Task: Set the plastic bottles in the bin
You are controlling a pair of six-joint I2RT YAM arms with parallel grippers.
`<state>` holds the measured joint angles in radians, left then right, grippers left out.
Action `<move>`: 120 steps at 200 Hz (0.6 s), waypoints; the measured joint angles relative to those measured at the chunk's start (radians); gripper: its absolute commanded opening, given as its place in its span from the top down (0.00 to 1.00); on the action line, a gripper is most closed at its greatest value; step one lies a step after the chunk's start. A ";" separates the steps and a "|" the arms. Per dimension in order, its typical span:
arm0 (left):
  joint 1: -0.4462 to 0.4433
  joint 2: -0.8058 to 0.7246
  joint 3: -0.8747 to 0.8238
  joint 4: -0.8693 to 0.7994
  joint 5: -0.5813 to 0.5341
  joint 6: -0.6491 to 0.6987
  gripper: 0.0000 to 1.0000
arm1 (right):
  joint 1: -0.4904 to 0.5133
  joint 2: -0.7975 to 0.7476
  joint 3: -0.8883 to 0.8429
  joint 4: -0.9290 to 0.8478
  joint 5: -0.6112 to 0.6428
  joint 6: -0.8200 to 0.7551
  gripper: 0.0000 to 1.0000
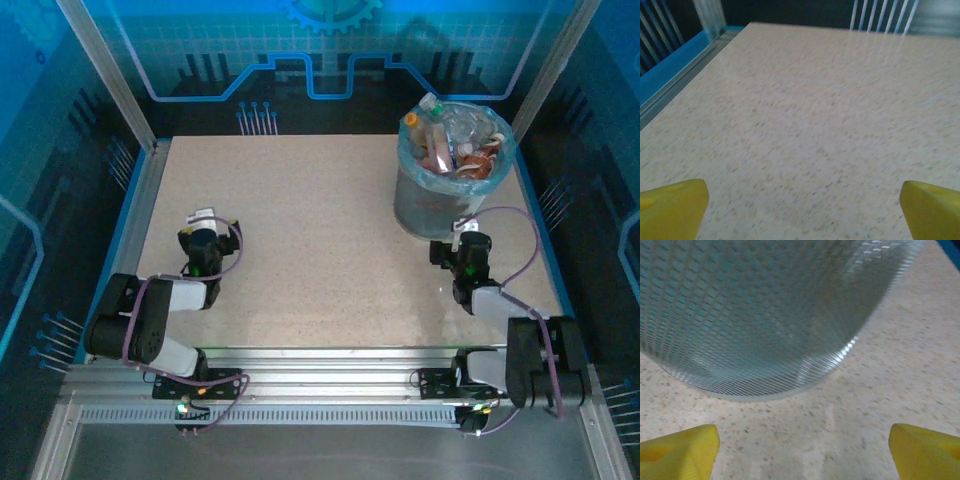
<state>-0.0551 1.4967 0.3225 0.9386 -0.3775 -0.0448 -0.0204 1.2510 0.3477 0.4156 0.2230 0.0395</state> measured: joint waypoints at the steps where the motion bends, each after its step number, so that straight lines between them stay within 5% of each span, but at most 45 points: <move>1: 0.003 0.005 -0.005 0.016 0.006 0.000 0.01 | -0.001 0.002 0.000 0.003 -0.004 0.000 0.13; 28: 0.027 0.076 -0.099 0.177 0.103 0.004 0.01 | -0.004 0.017 0.000 0.093 -0.143 -0.034 0.11; 60: 0.027 0.080 -0.064 0.161 0.151 0.019 0.01 | -0.019 0.022 -0.011 0.214 -0.315 -0.025 0.08; 120: 0.027 0.072 0.030 0.054 0.151 0.019 0.01 | -0.021 0.224 -0.026 0.439 -0.335 0.001 0.07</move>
<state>-0.0280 1.5692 0.3527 0.9924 -0.2268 -0.0261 -0.0410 1.4750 0.3214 0.8551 -0.1123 0.0406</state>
